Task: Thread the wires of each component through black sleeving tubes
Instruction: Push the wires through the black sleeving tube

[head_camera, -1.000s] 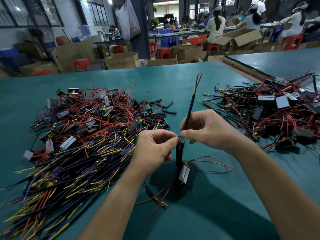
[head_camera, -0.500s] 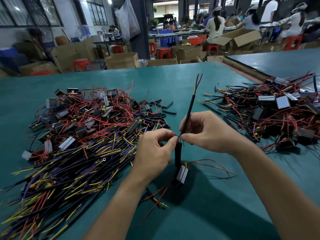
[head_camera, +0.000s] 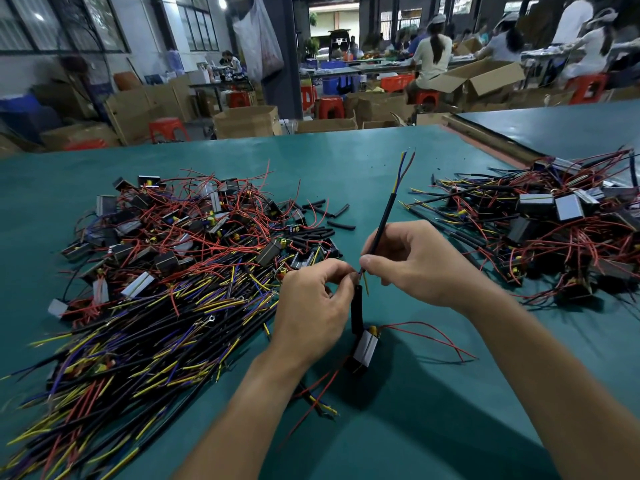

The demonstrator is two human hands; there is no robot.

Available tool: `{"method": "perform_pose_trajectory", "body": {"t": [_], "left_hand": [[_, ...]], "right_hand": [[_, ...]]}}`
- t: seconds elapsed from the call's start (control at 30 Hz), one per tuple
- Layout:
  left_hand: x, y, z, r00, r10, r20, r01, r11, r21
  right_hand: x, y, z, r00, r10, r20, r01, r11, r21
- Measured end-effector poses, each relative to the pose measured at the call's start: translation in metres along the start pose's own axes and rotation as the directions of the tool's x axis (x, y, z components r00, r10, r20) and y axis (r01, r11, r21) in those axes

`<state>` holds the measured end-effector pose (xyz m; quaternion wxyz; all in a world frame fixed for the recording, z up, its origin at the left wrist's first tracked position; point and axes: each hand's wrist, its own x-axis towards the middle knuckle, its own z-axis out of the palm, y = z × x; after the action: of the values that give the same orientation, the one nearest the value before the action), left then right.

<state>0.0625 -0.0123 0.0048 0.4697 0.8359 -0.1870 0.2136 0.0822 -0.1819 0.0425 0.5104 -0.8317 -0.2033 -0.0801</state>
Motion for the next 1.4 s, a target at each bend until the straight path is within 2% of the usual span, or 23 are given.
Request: {"method": "perform_pose_trajectory", "body": {"t": [0.13,0.23,0.37,0.47,0.53,0.57,0.63,0.7,0.87,1.1,1.3,1.4], "left_hand": [[0.002,0.001,0.000,0.984,-0.162,0.073,0.173,0.967,-0.185],[0.004,0.006,-0.003,0.941,-0.279,0.190,0.333,0.859,-0.390],[0.004,0.007,-0.005,0.895,-0.326,0.304,0.439,0.764,-0.473],[0.005,0.004,-0.007,0.881,-0.373,0.290,0.472,0.713,-0.518],[0.006,0.003,-0.008,0.866,-0.420,0.271,0.499,0.686,-0.530],[0.006,0.002,-0.009,0.859,-0.439,0.263,0.509,0.676,-0.534],[0.007,0.002,-0.009,0.856,-0.453,0.249,0.511,0.669,-0.540],[0.008,0.002,-0.008,0.863,-0.449,0.233,0.498,0.673,-0.548],[0.009,0.001,-0.009,0.864,-0.465,0.194,0.489,0.679,-0.547],[0.011,-0.004,-0.009,0.870,-0.486,0.087,0.438,0.679,-0.589],[0.011,-0.005,-0.011,0.882,-0.472,0.001,0.385,0.719,-0.579],[0.012,-0.005,-0.011,0.872,-0.489,0.014,0.399,0.695,-0.598]], "right_hand": [[0.000,0.000,-0.002,1.000,-0.023,-0.006,0.023,0.999,-0.031],[-0.001,0.000,-0.002,1.000,-0.031,0.005,0.031,0.999,-0.034],[-0.001,0.000,-0.001,0.999,-0.046,0.025,0.046,0.999,-0.021],[-0.001,0.003,-0.001,0.996,0.072,0.053,-0.070,0.997,-0.031],[-0.002,0.006,-0.002,0.975,0.174,0.136,-0.163,0.983,-0.088],[-0.003,0.006,-0.002,0.961,0.193,0.198,-0.165,0.975,-0.151],[-0.006,0.006,0.001,0.935,0.190,0.300,-0.112,0.959,-0.260],[-0.007,0.006,0.005,0.935,0.161,0.316,-0.068,0.956,-0.286],[-0.005,0.011,0.013,0.961,0.107,0.257,-0.033,0.960,-0.277],[-0.005,0.011,0.032,0.970,0.085,0.228,-0.055,0.989,-0.134],[-0.004,0.010,0.030,0.990,0.065,0.126,-0.033,0.970,-0.241],[-0.005,0.009,0.033,0.992,0.052,0.117,-0.021,0.968,-0.248]]}}
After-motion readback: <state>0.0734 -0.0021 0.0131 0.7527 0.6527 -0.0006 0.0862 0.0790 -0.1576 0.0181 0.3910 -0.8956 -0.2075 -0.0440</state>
